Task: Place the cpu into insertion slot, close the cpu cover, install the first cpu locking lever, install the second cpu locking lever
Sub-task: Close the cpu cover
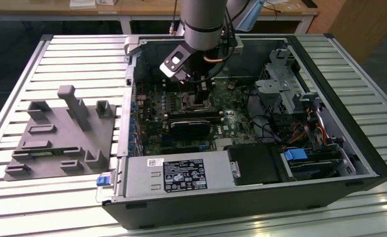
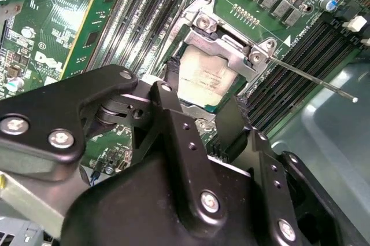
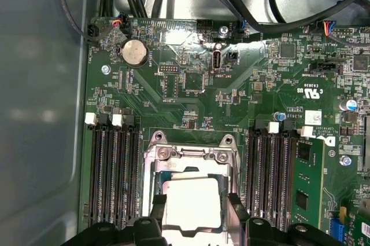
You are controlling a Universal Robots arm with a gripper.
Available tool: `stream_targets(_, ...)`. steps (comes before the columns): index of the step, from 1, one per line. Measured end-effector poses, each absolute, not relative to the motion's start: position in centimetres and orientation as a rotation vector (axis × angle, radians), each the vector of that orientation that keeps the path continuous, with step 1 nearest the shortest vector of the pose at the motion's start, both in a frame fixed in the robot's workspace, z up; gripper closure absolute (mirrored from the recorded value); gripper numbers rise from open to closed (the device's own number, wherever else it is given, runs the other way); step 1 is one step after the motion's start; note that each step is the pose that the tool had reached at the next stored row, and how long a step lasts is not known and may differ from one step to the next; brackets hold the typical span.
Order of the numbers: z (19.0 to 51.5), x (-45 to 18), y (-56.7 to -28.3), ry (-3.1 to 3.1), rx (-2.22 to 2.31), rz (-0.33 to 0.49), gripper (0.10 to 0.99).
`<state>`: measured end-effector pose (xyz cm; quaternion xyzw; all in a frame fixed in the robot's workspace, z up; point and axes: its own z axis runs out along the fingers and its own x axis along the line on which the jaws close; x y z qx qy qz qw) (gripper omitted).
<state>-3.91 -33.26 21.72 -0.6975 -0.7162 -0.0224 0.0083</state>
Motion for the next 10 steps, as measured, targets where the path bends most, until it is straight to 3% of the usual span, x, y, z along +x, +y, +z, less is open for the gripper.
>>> stream_targets(10, 20.89, -3.93, -33.26, -2.24, -2.178, -0.07, 0.557)
